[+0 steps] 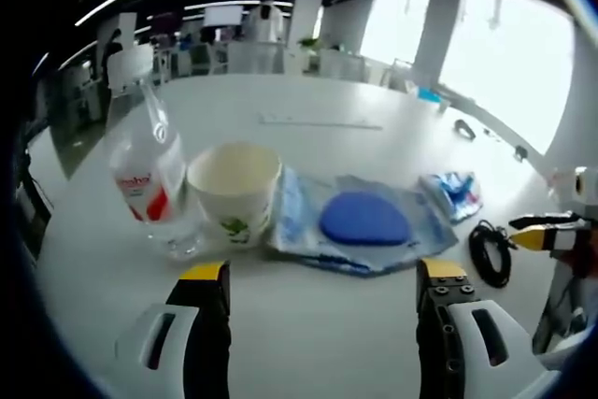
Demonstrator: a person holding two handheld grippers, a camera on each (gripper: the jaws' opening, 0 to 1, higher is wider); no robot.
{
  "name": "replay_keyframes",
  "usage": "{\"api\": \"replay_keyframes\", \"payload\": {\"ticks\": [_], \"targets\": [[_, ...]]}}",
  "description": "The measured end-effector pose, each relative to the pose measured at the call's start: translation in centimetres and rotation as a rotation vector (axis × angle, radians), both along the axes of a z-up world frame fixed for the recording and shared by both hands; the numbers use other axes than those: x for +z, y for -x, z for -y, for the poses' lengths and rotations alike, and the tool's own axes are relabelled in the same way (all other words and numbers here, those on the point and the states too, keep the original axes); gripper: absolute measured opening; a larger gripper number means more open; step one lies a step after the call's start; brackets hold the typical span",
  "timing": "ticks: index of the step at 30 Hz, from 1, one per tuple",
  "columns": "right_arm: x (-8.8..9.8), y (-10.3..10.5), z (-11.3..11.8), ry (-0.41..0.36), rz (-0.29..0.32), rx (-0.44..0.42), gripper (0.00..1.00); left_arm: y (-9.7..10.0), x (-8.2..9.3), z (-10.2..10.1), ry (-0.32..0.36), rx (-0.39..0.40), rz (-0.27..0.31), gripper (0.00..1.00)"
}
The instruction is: Arrange the tabletop items into an orderly group along one side of the table until the central work area is clear of visible clutter.
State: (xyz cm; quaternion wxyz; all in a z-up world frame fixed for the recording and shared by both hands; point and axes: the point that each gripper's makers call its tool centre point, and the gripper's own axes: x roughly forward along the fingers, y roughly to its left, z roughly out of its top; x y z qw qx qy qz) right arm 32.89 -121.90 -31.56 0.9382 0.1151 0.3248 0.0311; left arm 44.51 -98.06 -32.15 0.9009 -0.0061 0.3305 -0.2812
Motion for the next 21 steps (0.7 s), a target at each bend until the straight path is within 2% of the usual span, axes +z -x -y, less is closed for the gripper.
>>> {"api": "replay_keyframes", "payload": {"ticks": [5, 8, 21], "targets": [[-0.1, -0.5, -0.7, -0.007, -0.004, 0.013, 0.49, -0.7, -0.5, 0.1, 0.007, 0.003, -0.003, 0.77], [-0.3, -0.7, -1.2, -0.009, -0.01, 0.025, 0.49, -1.1, -1.2, 0.1, 0.01, 0.02, -0.024, 0.76], [-0.8, -2.0, -4.0, -0.02, -0.021, 0.078, 0.47, -2.2, -1.9, 0.9, 0.059, 0.033, -0.047, 0.72]]}}
